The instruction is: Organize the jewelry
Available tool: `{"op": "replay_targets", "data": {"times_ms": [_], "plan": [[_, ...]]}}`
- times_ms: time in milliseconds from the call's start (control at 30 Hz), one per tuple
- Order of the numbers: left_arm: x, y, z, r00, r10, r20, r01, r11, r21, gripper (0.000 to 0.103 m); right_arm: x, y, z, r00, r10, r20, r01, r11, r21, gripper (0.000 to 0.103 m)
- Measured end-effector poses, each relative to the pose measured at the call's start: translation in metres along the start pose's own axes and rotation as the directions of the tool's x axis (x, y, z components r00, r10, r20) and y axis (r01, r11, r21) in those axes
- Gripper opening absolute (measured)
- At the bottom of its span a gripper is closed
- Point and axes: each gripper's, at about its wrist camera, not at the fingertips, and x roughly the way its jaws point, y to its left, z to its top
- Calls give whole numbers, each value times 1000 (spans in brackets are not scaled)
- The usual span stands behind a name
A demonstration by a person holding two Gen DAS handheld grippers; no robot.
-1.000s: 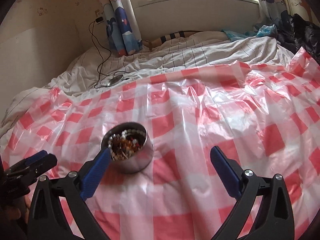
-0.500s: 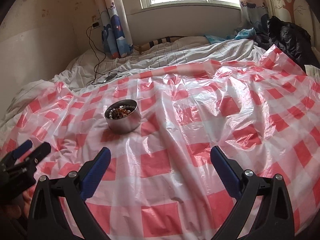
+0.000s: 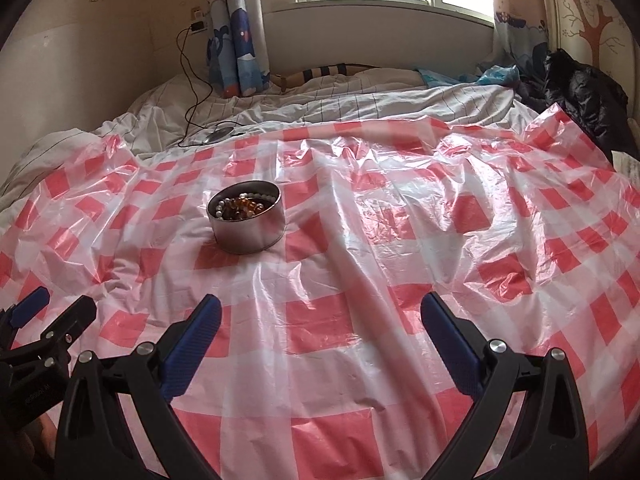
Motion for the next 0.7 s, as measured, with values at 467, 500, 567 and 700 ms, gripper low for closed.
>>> {"op": "replay_targets", "data": {"times_ms": [467, 500, 567, 700], "plan": [[11, -15, 3, 1000, -4, -10, 4, 1000, 24, 95, 6, 6, 3, 999, -32, -28, 31, 999, -26, 96], [11, -17, 3, 1000, -3, -8, 4, 1000, 29, 95, 6, 5, 3, 999, -31, -27, 30, 999, -26, 96], [10, -20, 3, 1000, 2, -6, -1, 999, 39, 95, 6, 4, 3, 999, -28, -27, 28, 999, -21, 96], [10, -22, 3, 1000, 6, -1, -6, 999, 38, 95, 7, 3, 4, 999, -25, -29, 25, 1000, -13, 96]]}}
